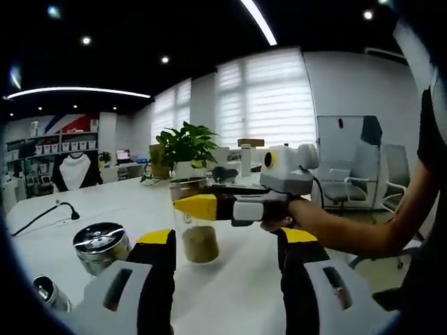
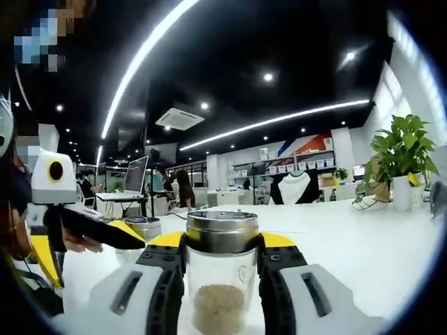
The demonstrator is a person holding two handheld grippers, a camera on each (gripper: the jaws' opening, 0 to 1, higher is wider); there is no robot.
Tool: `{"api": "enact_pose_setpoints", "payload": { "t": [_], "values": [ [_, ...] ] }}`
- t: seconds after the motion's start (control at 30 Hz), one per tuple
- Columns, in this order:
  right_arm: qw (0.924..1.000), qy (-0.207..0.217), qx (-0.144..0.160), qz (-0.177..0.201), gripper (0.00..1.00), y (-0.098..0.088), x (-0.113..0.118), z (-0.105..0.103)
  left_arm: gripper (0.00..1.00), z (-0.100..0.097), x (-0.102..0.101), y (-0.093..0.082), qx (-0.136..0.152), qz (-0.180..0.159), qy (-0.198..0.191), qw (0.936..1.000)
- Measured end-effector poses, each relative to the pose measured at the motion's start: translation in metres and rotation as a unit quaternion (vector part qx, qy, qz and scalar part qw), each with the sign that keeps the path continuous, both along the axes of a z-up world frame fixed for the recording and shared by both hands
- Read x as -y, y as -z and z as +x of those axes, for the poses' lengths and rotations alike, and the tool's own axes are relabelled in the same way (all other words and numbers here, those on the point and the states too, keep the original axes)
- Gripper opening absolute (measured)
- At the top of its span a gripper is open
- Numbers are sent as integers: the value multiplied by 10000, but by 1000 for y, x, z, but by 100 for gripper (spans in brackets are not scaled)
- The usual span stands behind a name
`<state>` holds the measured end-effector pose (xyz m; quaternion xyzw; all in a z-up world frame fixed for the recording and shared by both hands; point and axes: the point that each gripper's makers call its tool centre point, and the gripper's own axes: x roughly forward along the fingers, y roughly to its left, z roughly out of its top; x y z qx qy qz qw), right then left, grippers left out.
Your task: Rotate the seasoning bottle until the label or dispensing opening points toward the visible target arrow and the bottle remains upright within the marked orientation range
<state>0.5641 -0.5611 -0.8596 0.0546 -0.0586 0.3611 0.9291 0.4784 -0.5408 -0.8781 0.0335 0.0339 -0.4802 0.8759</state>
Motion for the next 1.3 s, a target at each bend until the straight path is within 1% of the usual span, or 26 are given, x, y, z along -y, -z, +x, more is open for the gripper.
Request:
{"api": "enact_pose_setpoints", "payload": {
  "t": [0.2,0.27,0.37,0.5,0.67,0.93,1.0,1.2,1.3],
  "values": [
    [9997,-163,153,-60,37,-10,-4,-13,62,6,-1,7,-50,99,9,9999],
    [9992,-253,268,-120,37,-13,-7,-19,62,7,-1,9,-50,115,16,9999],
    [9986,-362,341,-205,37,-14,-15,-29,62,10,-2,12,-29,162,14,9999],
    [9976,-566,376,-104,37,-17,-24,-42,62,15,-1,13,-46,160,44,9999],
    [9963,-755,405,-63,37,-21,-31,-51,60,17,1,15,2,255,113,9996],
    [9933,-1078,411,13,37,-24,-42,-62,55,19,9,18,74,228,310,9992],
    [9925,-1153,417,-9,37,-24,-46,-66,54,19,11,20,44,252,389,9989],
    [9899,-1350,436,2,37,-27,-55,-73,49,18,14,19,-60,78,592,9982],
    [9899,-1351,437,-50,37,-26,-55,-73,48,19,13,18,-79,-2,550,9985]
  ]
}}
